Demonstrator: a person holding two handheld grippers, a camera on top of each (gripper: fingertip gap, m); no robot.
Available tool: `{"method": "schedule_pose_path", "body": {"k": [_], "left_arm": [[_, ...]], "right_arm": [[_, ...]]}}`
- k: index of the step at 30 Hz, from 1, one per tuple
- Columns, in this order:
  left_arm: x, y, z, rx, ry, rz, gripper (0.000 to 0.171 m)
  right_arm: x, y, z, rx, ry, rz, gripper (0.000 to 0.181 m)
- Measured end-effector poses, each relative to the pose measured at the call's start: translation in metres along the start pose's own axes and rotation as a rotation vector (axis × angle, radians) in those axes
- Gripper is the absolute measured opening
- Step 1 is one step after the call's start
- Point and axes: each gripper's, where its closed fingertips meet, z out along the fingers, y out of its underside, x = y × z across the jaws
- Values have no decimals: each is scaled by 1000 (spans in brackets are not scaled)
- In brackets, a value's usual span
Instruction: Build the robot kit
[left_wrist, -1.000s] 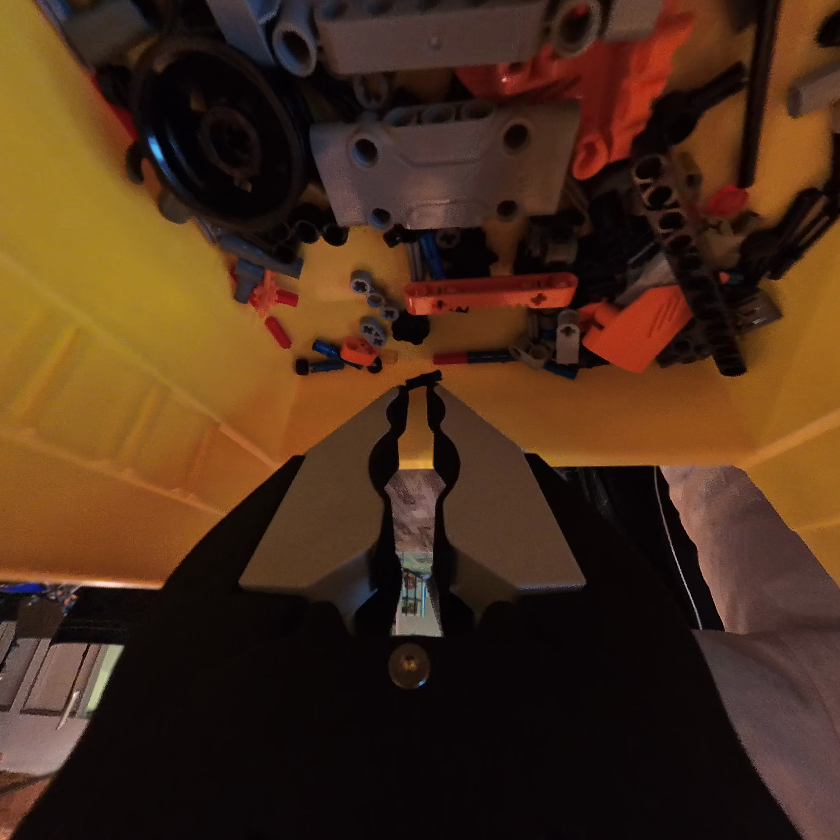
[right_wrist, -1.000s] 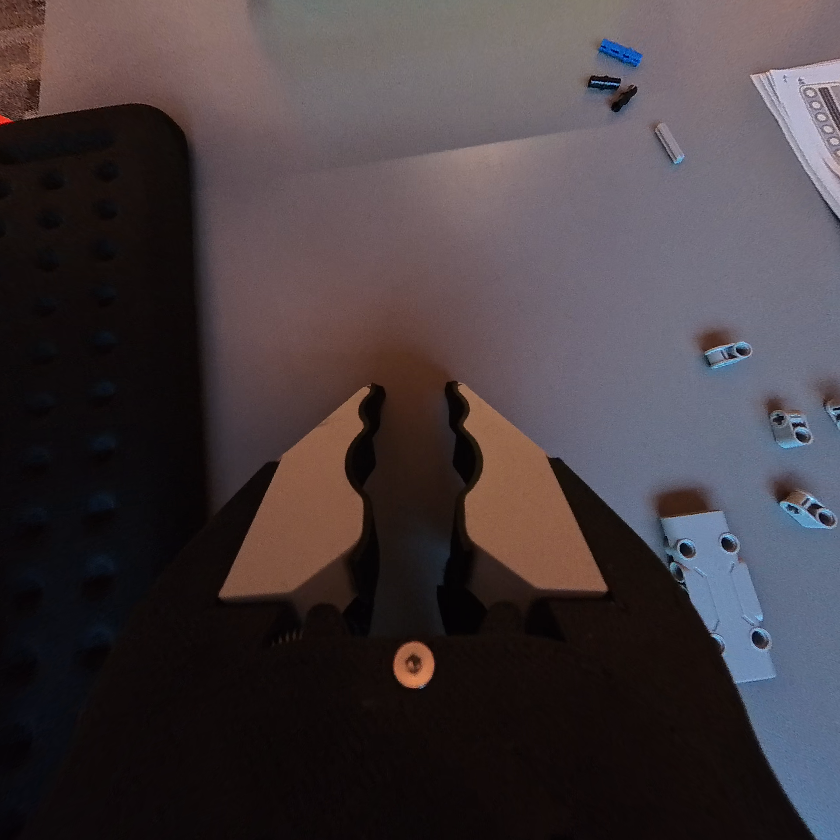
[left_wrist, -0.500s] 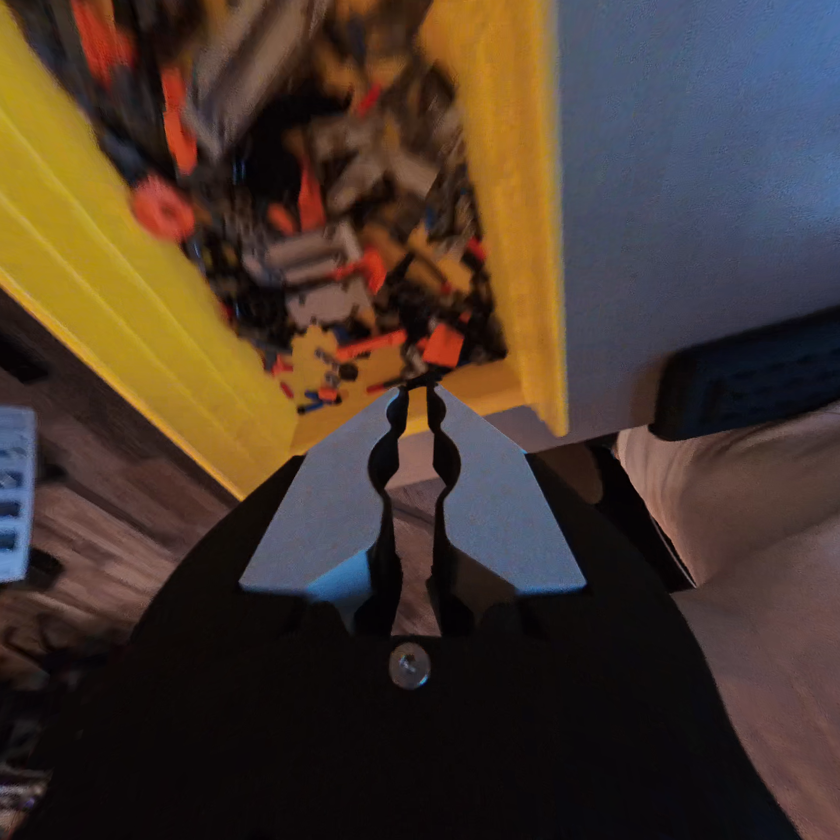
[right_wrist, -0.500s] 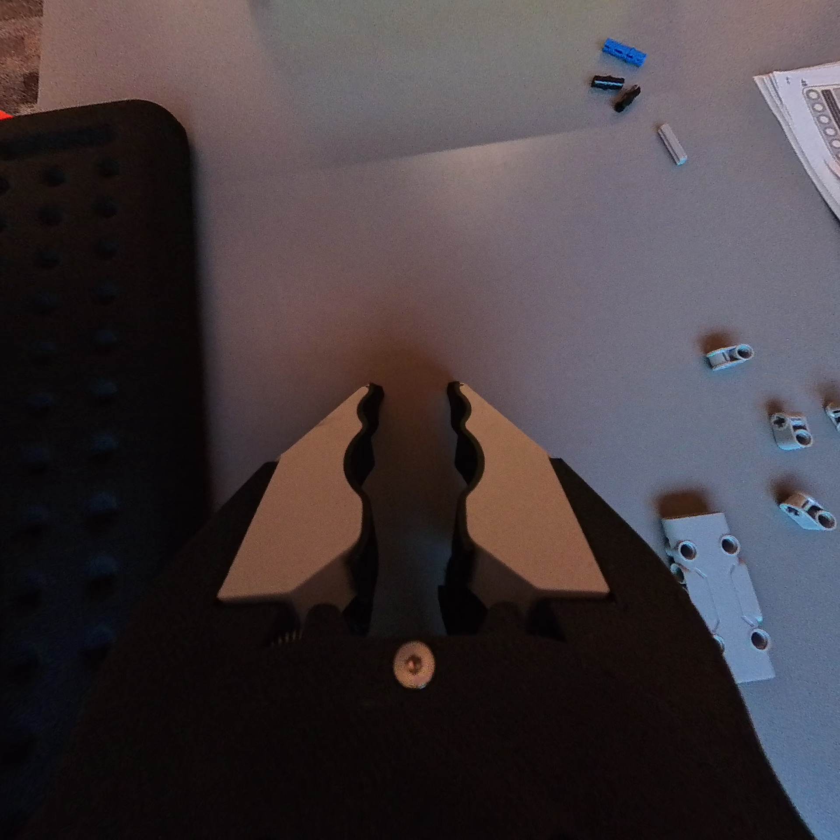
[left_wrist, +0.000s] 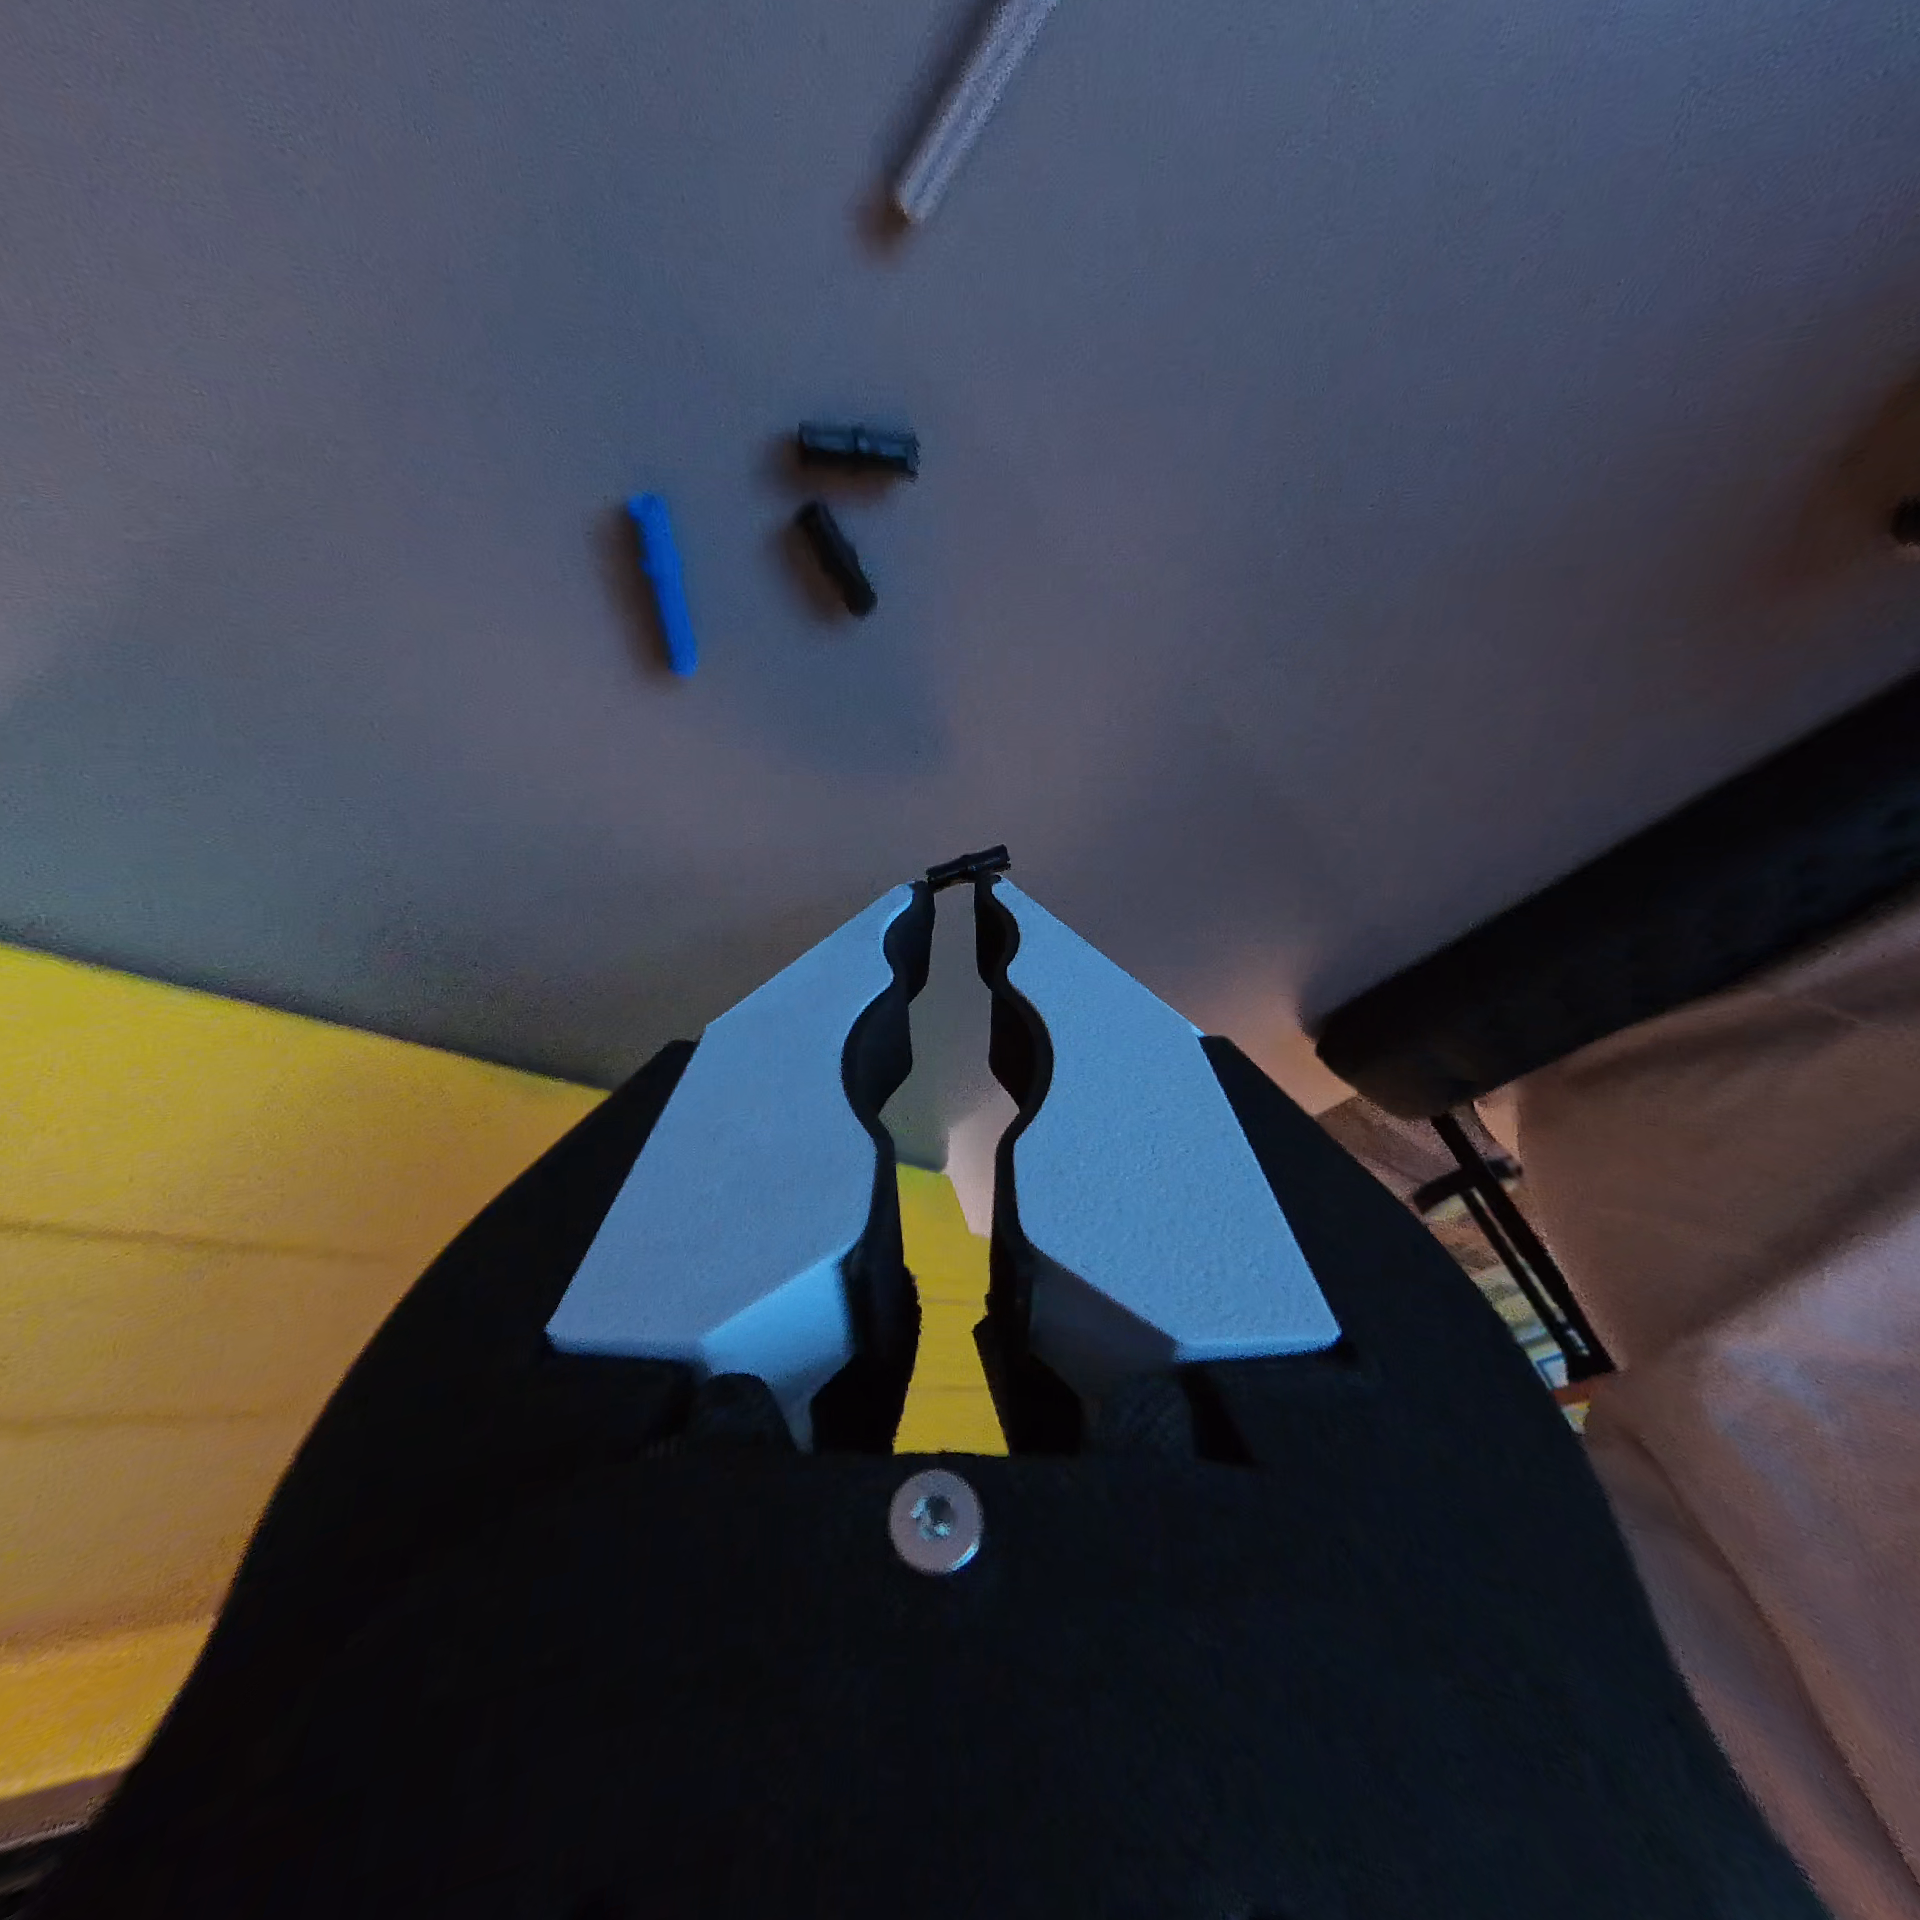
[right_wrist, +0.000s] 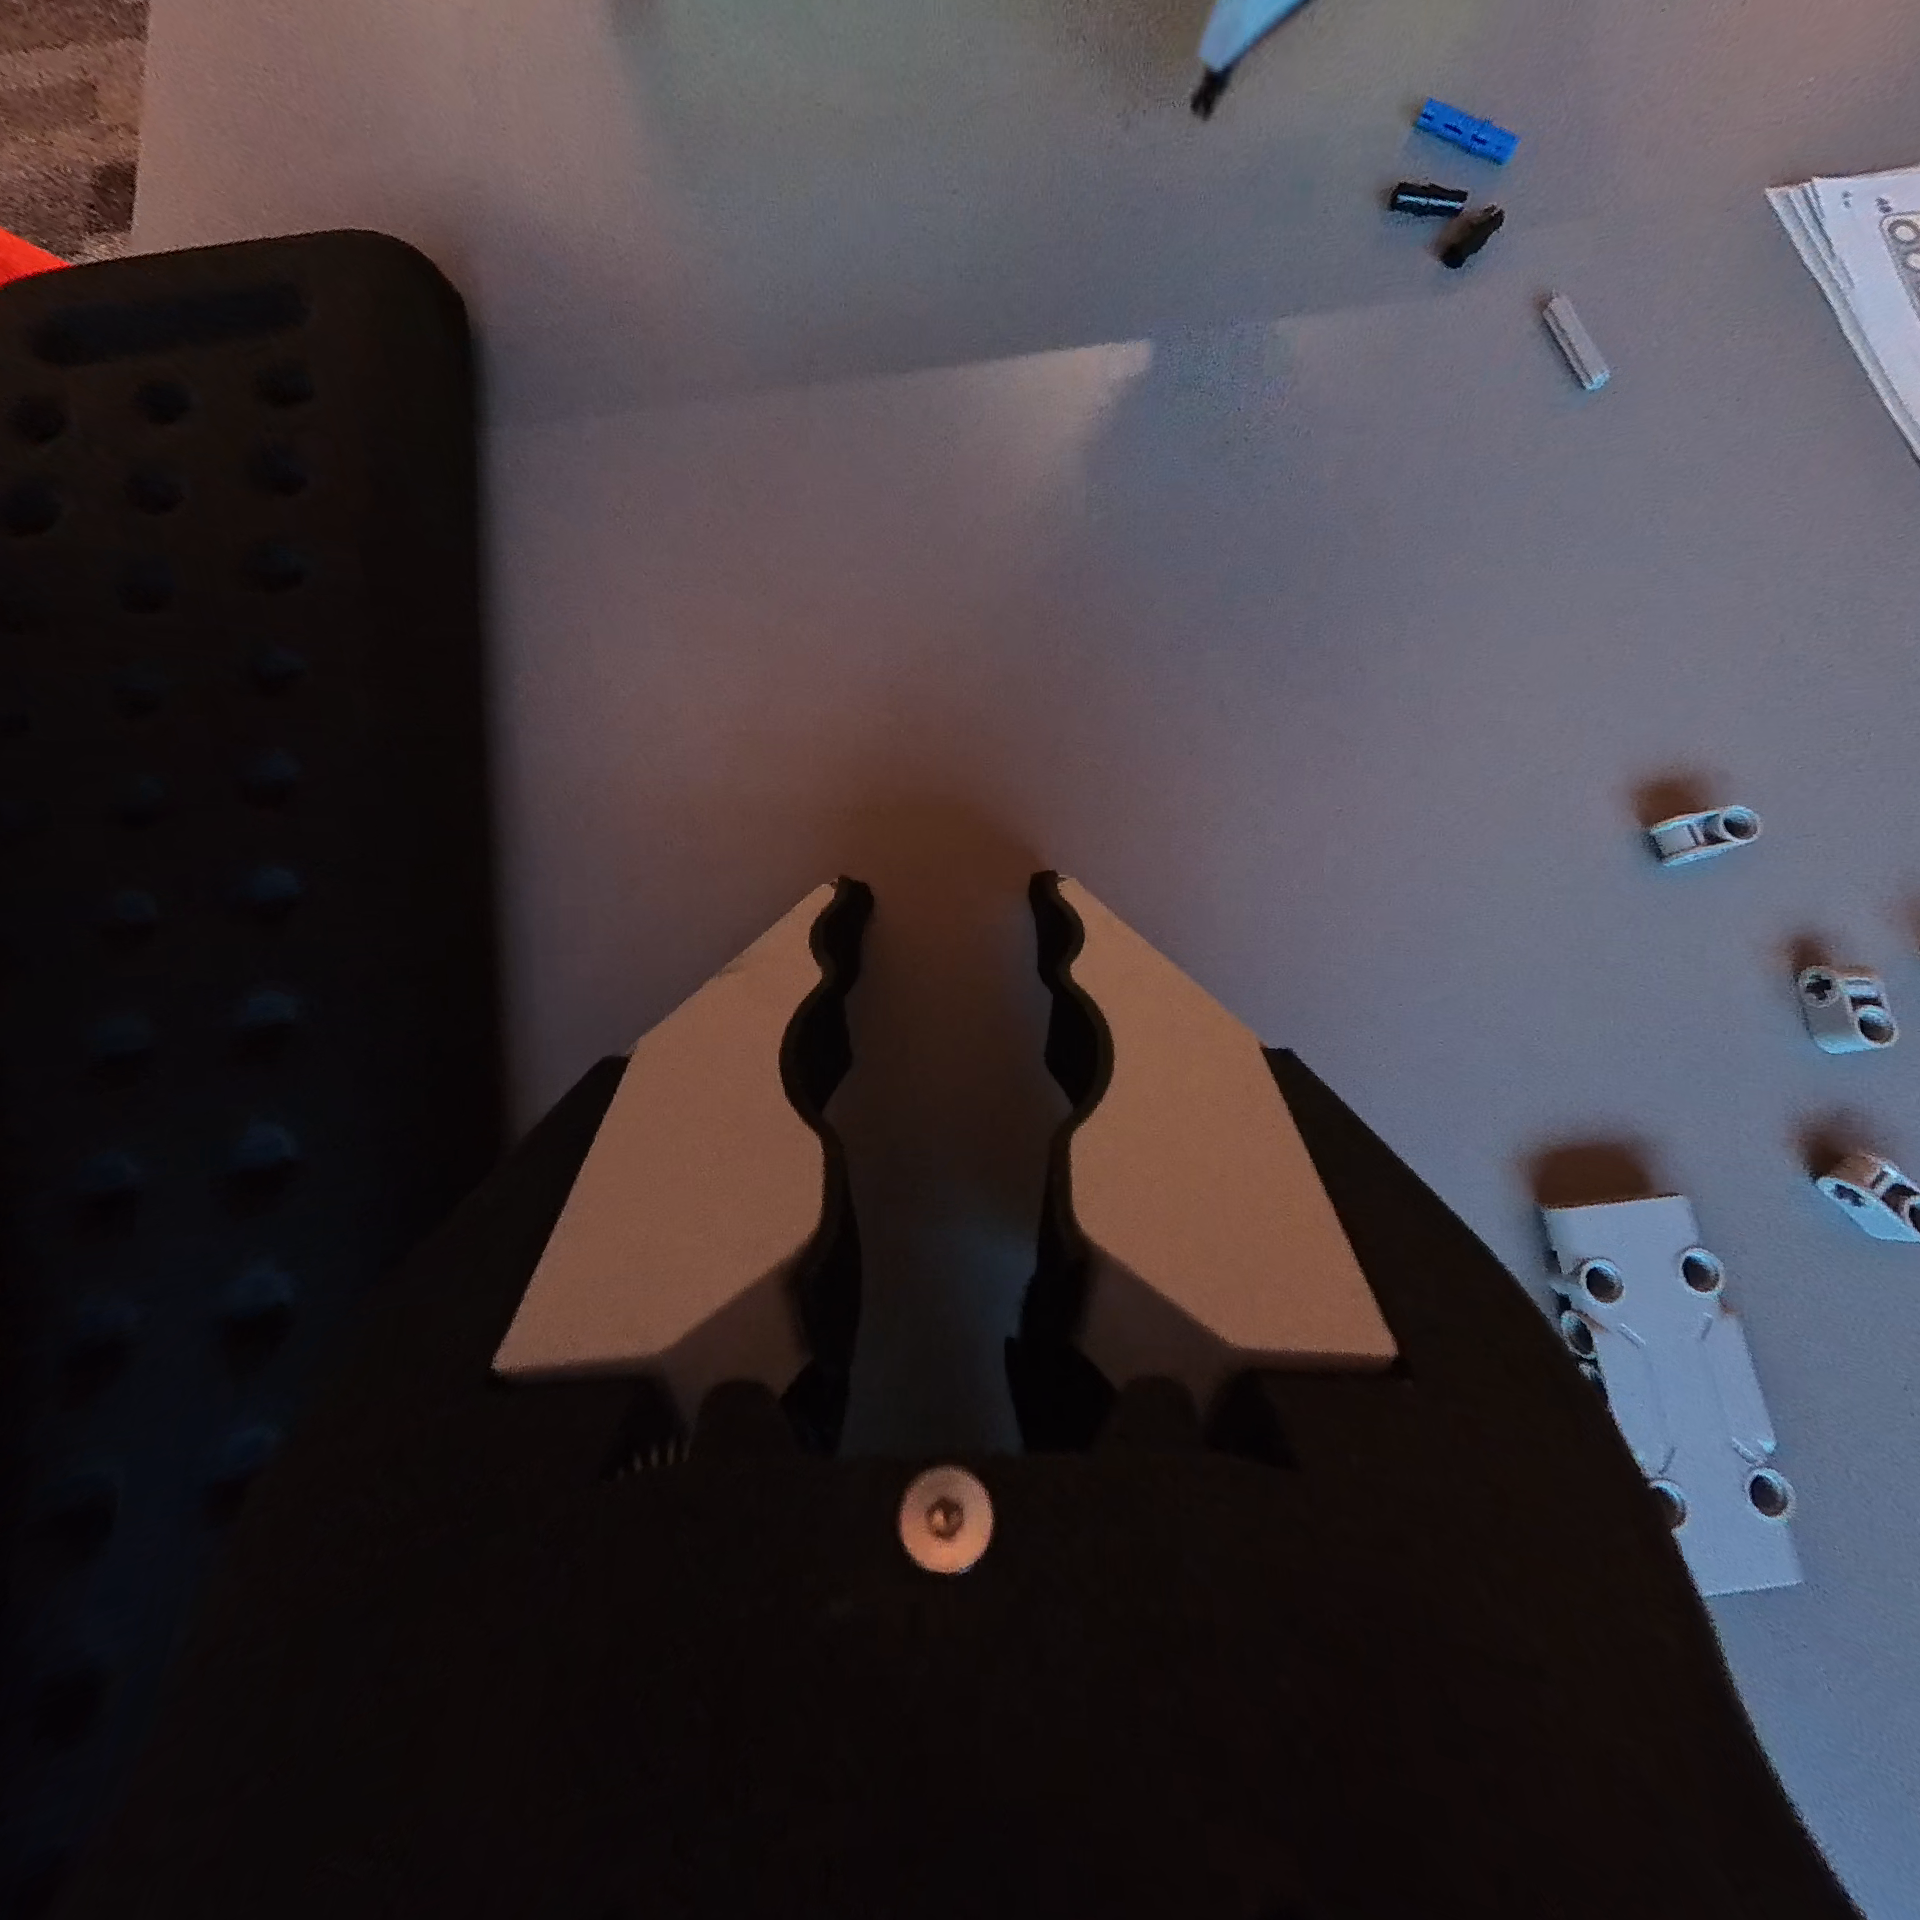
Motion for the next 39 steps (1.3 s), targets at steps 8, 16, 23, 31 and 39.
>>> {"method": "schedule_pose_path", "body": {"k": [8, 16, 23, 31, 39], "left_arm": [[-11, -25, 0, 76, 10, -29, 21], [-29, 9, -68, 428, -52, -124, 24], [-25, 127, -59, 606, 235, -403, 44], [-56, 180, -57, 935, 150, -541, 32], [-66, 201, 37, 541, 87, -578, 48]], "right_arm": [[-1, 0, -1, -2, -3, -4, 35], [-1, 0, -1, 2, -6, -4, 35], [-1, -4, 3, 36, -21, 16, 34], [1, -7, 4, 65, -49, 48, 30], [3, -10, 8, 65, -65, 30, 27]]}}
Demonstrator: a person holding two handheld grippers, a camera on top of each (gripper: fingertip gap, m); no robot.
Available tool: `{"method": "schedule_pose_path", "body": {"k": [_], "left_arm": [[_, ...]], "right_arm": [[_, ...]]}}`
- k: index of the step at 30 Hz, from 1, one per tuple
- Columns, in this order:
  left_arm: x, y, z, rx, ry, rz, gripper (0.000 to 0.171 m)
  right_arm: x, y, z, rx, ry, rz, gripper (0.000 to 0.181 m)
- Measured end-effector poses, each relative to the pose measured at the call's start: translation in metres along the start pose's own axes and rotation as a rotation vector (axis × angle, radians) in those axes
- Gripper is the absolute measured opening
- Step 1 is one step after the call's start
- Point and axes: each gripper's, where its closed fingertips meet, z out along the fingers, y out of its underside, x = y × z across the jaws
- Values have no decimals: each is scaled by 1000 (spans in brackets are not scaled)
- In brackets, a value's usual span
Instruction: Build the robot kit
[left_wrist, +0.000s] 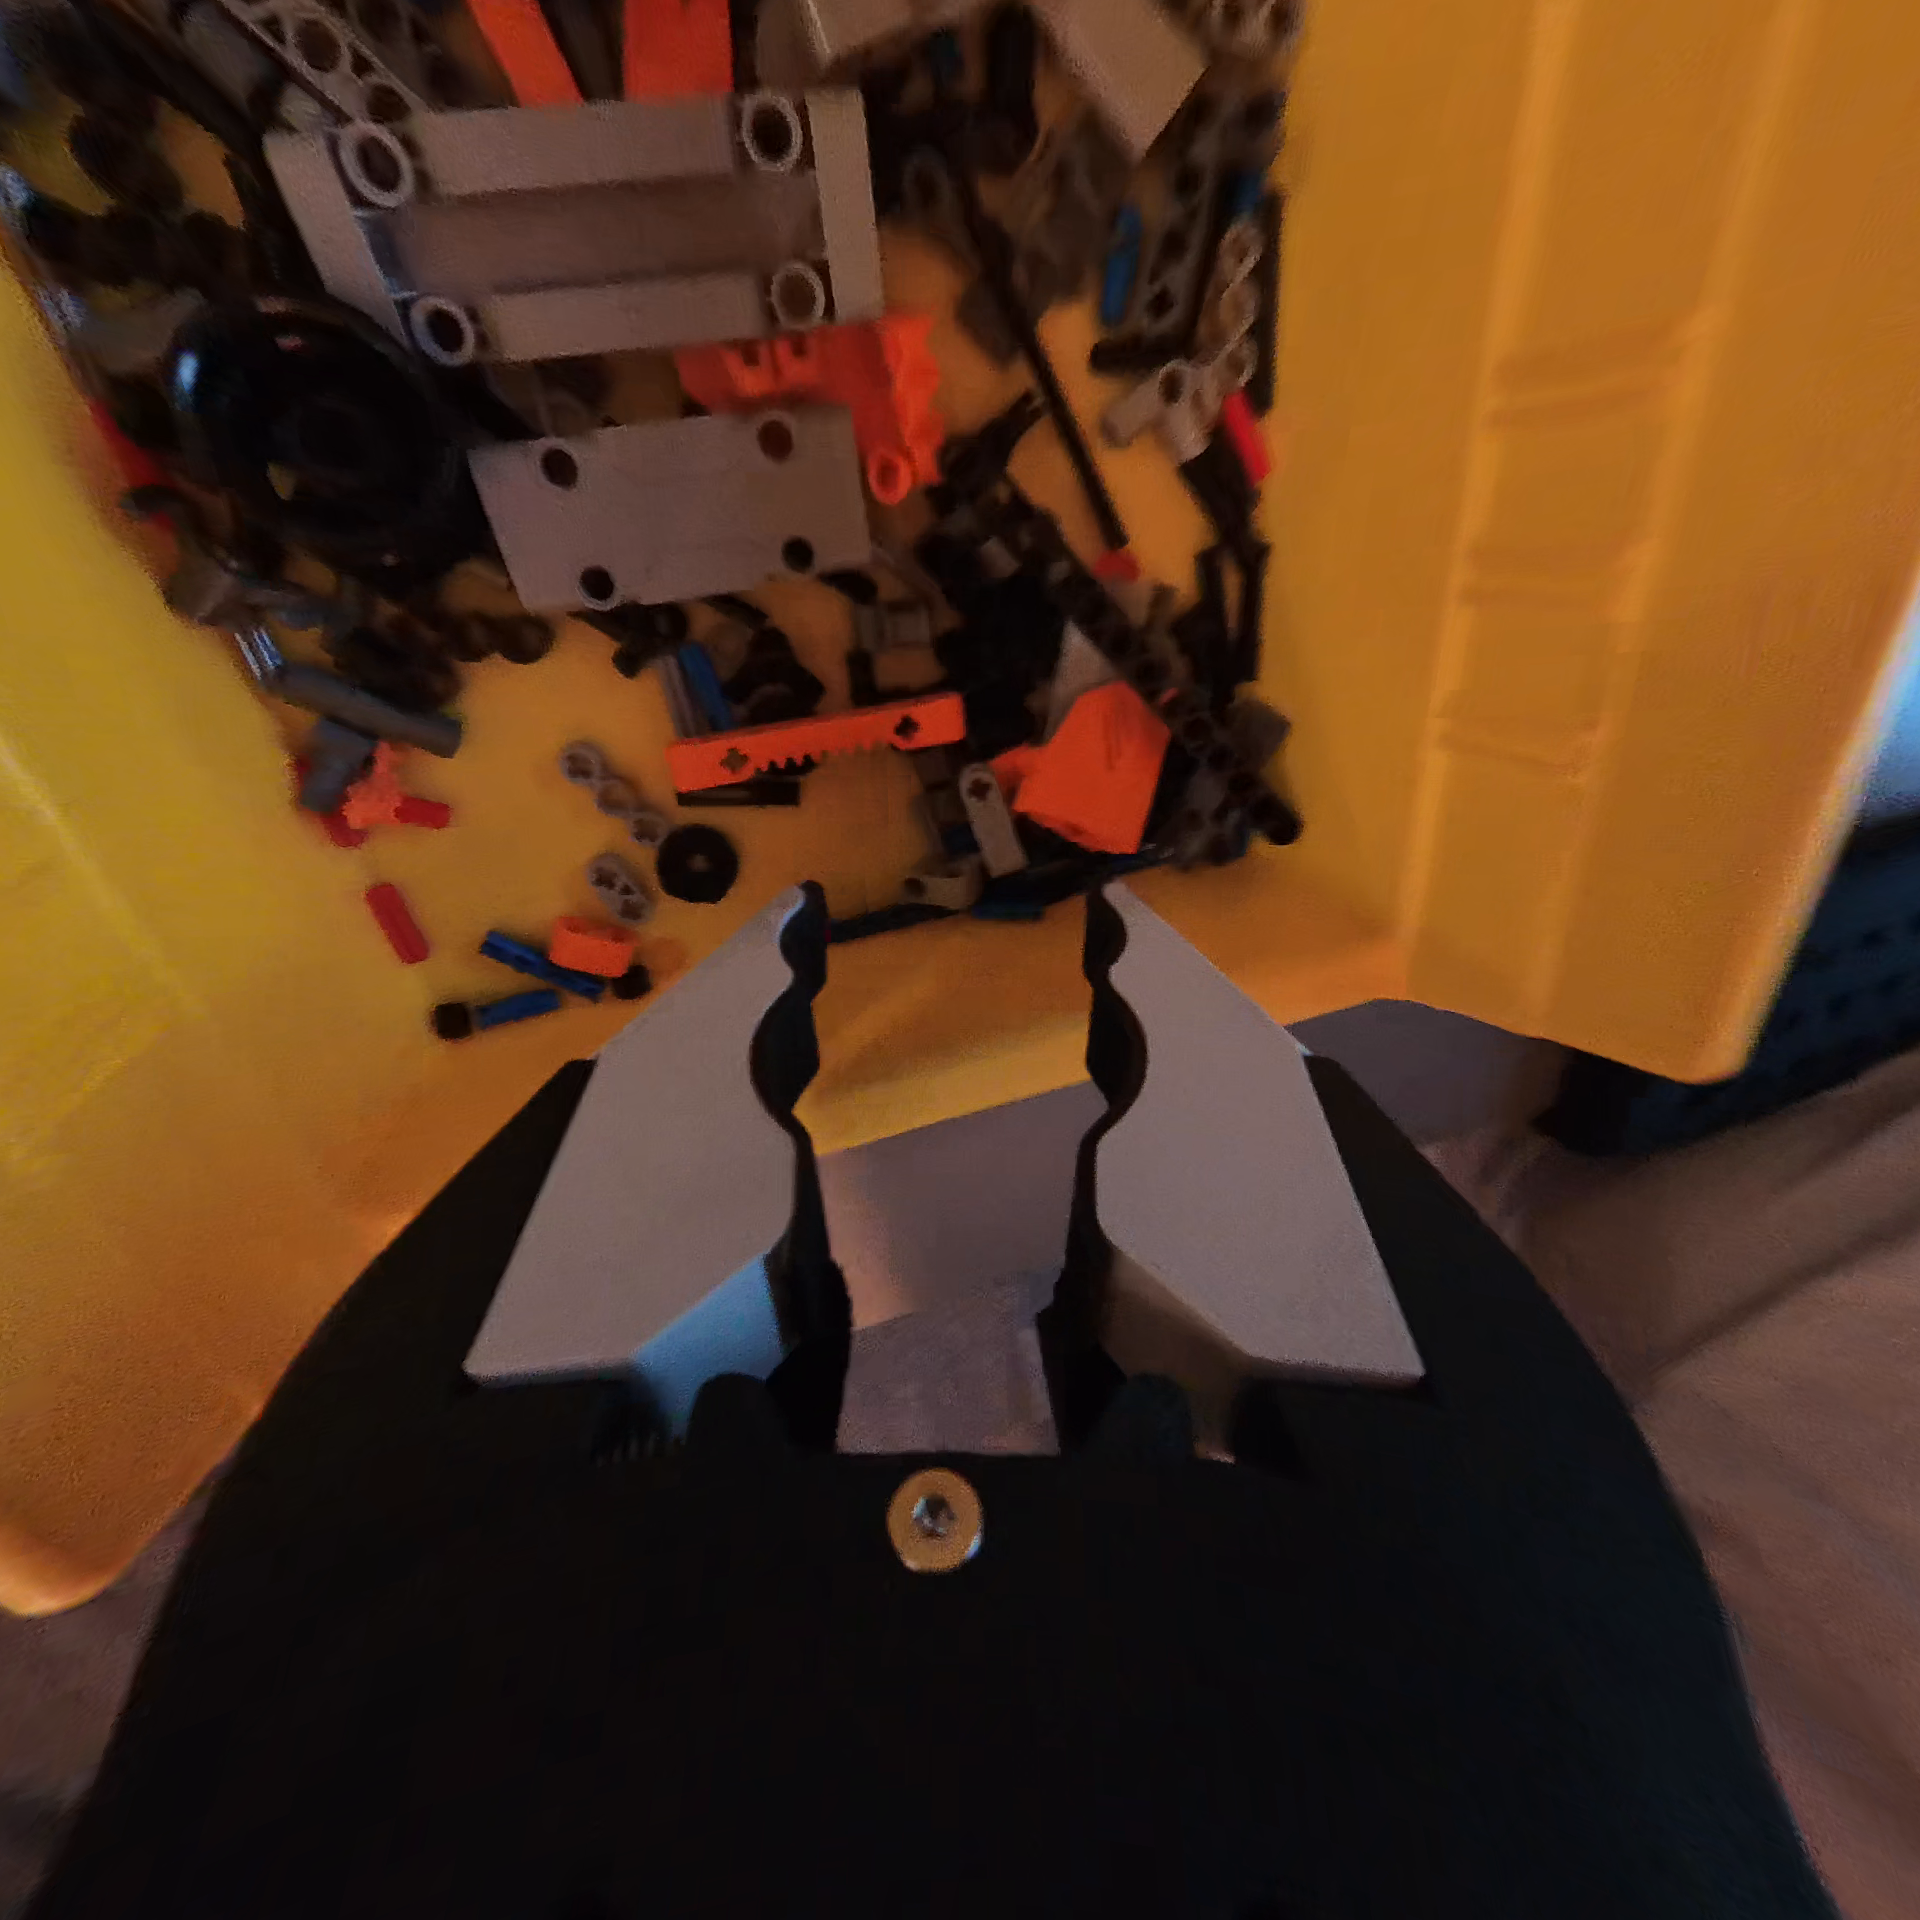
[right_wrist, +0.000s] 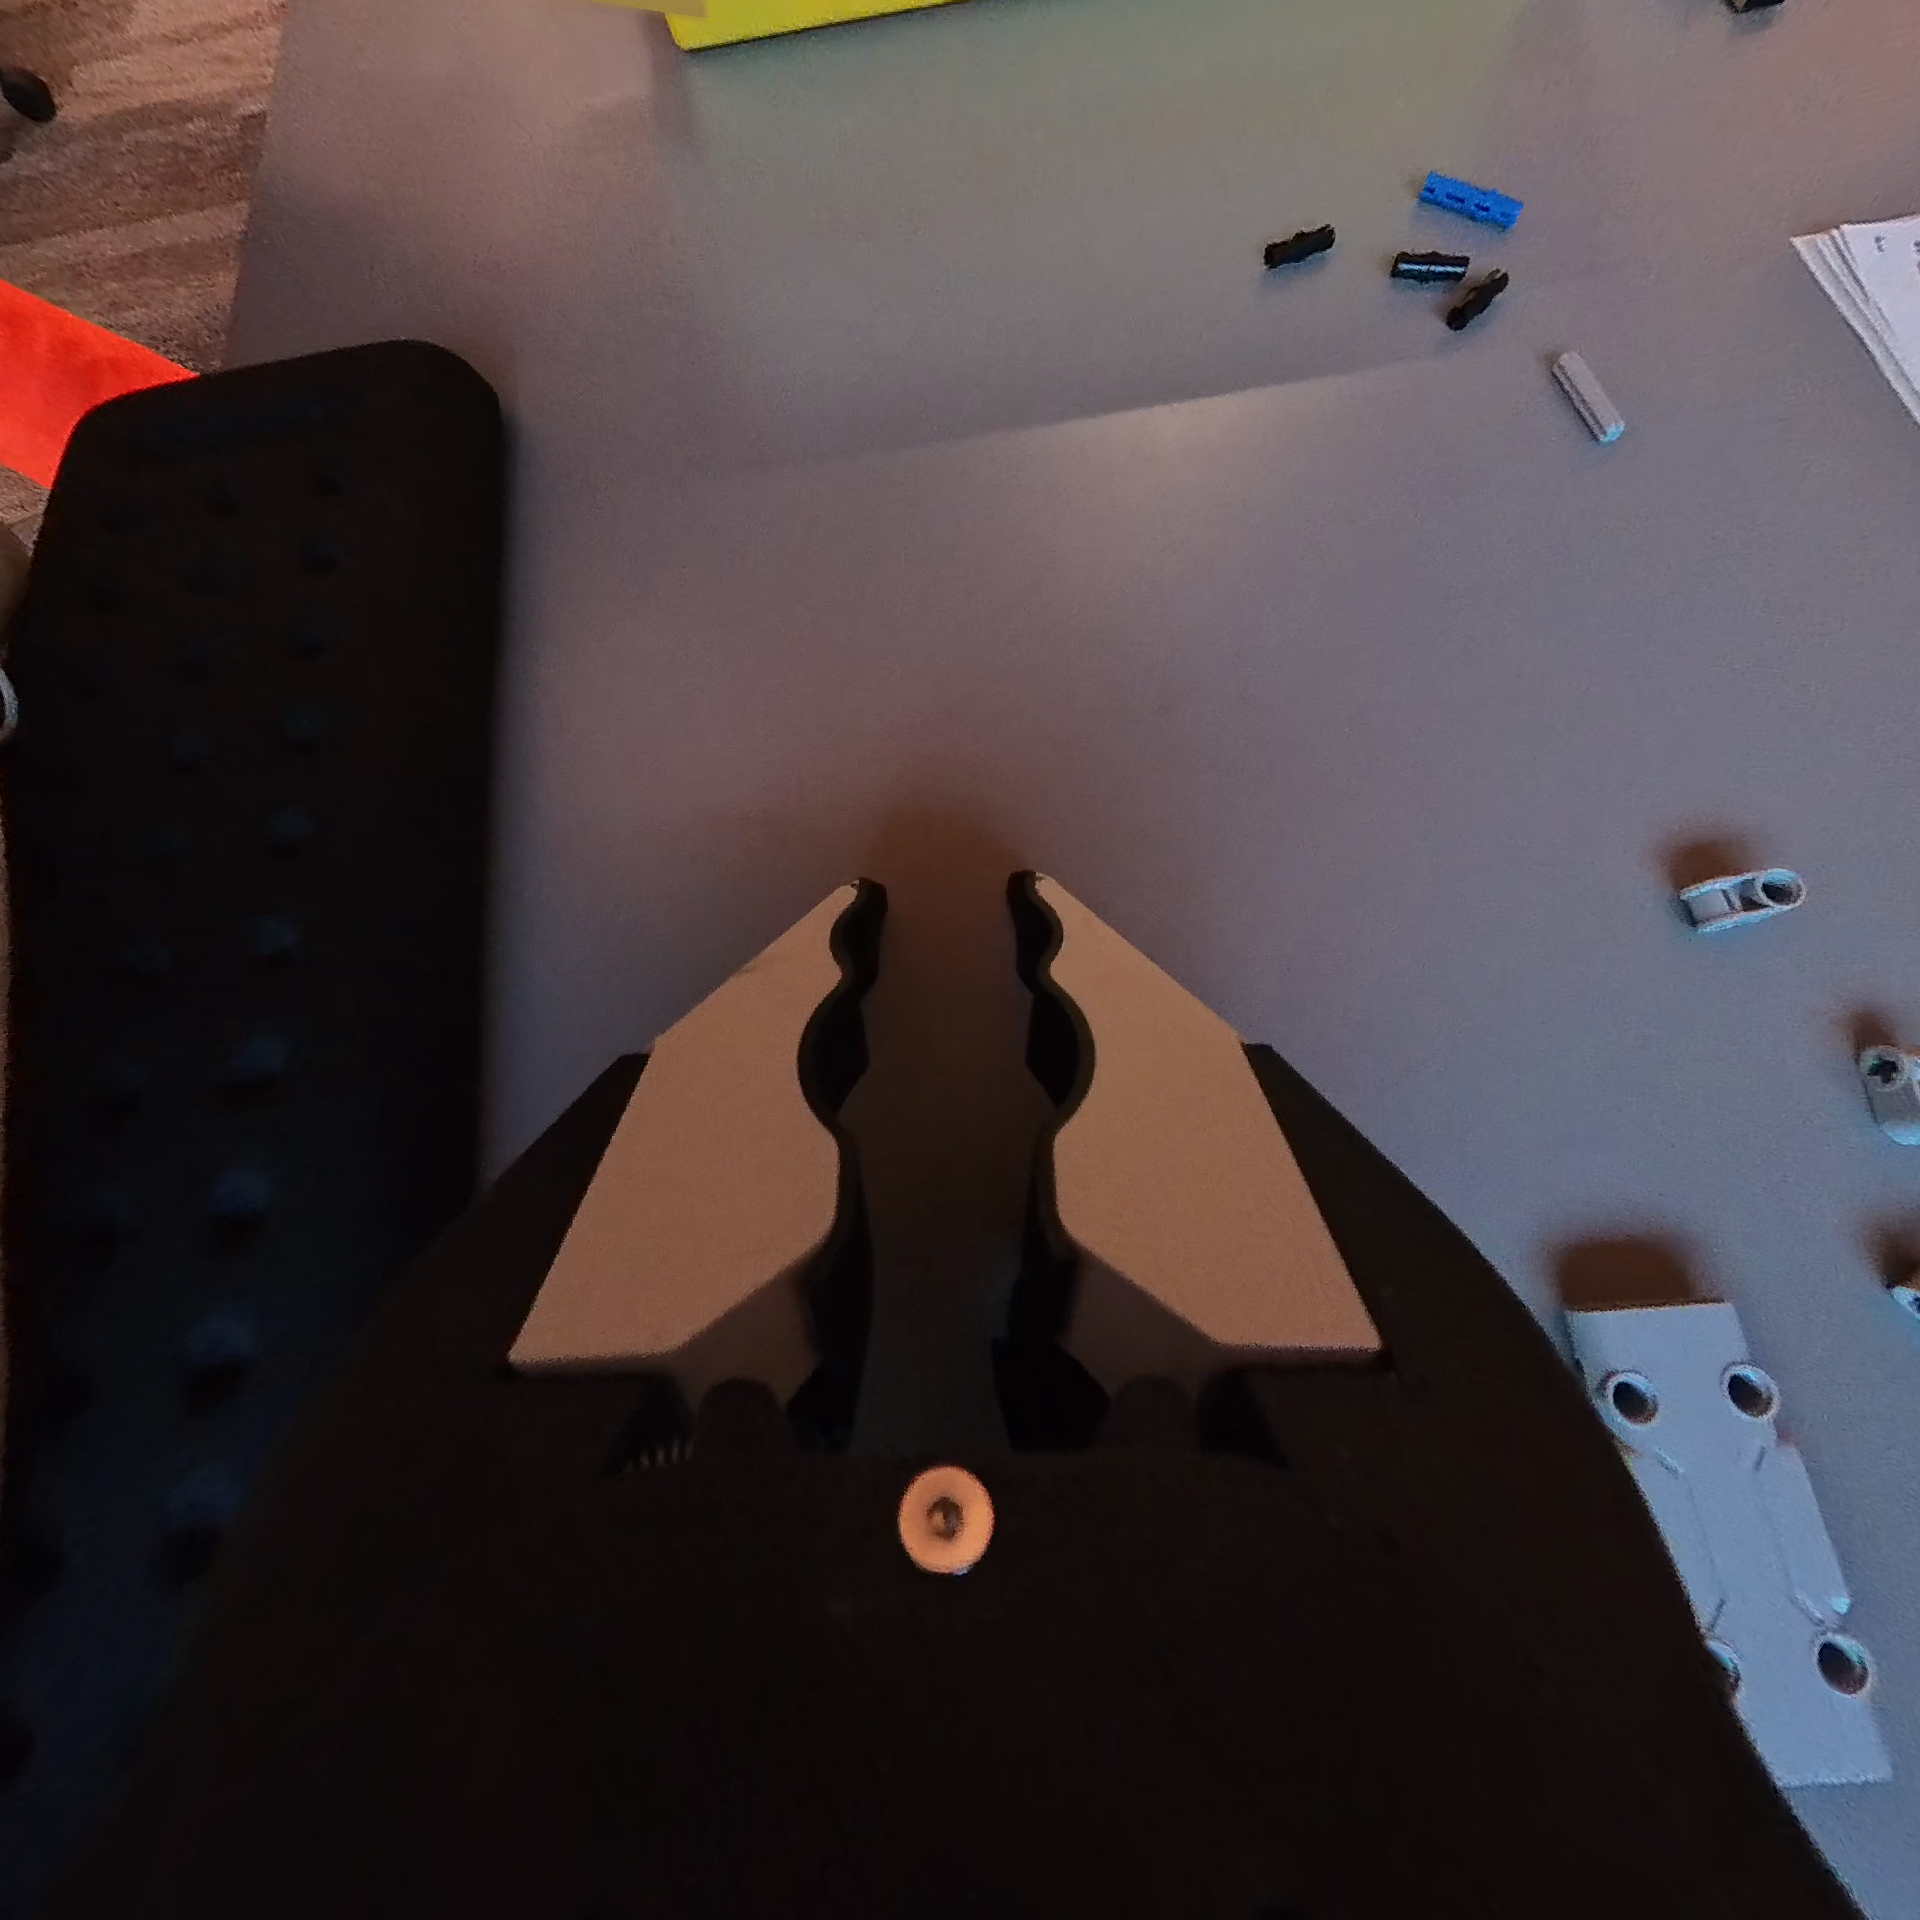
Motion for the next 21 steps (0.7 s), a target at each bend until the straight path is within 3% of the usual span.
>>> {"method": "schedule_pose_path", "body": {"k": [4, 6, 8, 10, 12, 15, 17, 19, 21], "left_arm": [[-3, 1, 21, -110, -135, 136, 79], [-8, -3, 26, -138, -206, 184, 78], [-7, -10, 26, -122, -216, 214, 36], [-10, -19, 25, -83, -223, 221, 19], [-19, -28, 22, -36, -248, 174, 15], [-35, -27, 13, -11, -289, 81, 34], [-17, -20, 8, 0, -163, 97, 28], [21, -11, 4, -11, 60, 152, 18], [42, -2, 6, -72, 158, 222, 7]], "right_arm": [[1, -1, 0, 3, -16, 25, 25], [3, -2, 0, 6, -22, 46, 22], [4, -2, 0, 9, -30, 60, 20], [4, -3, 0, 13, -43, 75, 19], [4, -3, 0, 18, -59, 97, 18], [5, -4, -1, 27, -86, 132, 18], [5, -5, -1, 30, -98, 147, 18], [5, -5, -1, 32, -106, 153, 17], [5, -6, 0, 32, -112, 159, 17]]}}
